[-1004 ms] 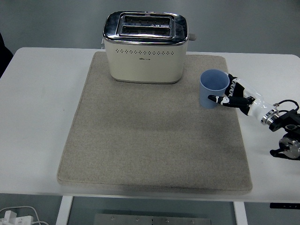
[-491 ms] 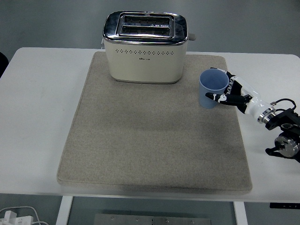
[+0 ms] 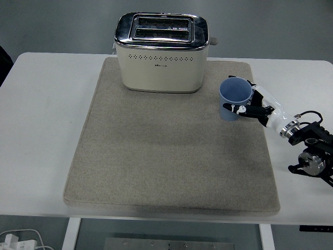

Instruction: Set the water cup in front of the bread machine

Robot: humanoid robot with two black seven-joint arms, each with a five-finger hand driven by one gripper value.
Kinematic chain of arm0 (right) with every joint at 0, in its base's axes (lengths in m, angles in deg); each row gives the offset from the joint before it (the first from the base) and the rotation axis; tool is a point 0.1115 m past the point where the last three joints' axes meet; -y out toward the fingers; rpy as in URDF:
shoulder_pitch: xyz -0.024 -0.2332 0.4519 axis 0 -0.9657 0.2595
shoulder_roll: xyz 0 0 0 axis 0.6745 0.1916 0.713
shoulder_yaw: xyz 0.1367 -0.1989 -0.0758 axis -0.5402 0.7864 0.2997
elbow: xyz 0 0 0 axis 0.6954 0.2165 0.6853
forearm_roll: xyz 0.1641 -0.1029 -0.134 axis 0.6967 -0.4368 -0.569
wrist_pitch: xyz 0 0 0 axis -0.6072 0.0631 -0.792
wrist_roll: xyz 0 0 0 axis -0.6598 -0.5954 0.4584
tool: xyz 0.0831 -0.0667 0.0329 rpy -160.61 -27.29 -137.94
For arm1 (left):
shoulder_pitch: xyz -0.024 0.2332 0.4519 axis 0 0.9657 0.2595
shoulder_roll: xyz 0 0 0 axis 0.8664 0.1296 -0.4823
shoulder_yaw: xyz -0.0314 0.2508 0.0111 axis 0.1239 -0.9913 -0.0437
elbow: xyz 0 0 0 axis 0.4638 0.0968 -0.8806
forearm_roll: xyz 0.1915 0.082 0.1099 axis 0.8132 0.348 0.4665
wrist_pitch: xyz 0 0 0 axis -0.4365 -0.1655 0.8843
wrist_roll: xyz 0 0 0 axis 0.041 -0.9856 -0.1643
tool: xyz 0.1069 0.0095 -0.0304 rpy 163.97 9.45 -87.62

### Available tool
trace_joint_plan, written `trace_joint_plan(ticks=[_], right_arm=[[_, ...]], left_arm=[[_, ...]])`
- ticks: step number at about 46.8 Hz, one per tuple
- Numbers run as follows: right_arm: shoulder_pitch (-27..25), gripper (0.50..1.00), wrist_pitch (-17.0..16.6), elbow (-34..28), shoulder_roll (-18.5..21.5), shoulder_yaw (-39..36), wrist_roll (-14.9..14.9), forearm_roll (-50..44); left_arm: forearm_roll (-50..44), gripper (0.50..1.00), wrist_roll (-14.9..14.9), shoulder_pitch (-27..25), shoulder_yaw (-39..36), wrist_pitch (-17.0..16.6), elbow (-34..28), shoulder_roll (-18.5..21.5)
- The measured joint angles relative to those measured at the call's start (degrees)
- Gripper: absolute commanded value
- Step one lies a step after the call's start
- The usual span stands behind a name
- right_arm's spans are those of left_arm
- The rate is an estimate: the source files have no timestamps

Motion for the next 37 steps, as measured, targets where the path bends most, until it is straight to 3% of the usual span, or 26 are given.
trace_joint_plan(ticks=[15, 25, 27, 31, 37], right_arm=[[-0.09, 0.899, 1.18, -0.02, 1.09, -0.01, 0.00, 0.02], [-0.09, 0.693, 1.35, -0.02, 1.10, -0.01, -0.04, 0.05], [-0.13, 0.607, 1.44, -0.02, 1.10, -0.01, -0.32, 0.05], [-0.18, 0.507, 1.59, -0.02, 1.10, -0.01, -0.70, 0.05], [-0.17, 0.500, 1.91, -0.02, 1.10, 0.06, -0.77, -0.57]], left_arm=[[0.00, 1.000, 0.00, 0.00, 0.00, 0.00, 0.00, 0.00], [0.00, 1.000, 0.00, 0.00, 0.00, 0.00, 0.00, 0.00], [0.00, 1.000, 0.00, 0.00, 0.00, 0.00, 0.00, 0.00], [0.00, 1.000, 0.00, 0.00, 0.00, 0.00, 0.00, 0.00], [0.00, 1.000, 0.00, 0.00, 0.00, 0.00, 0.00, 0.00]])
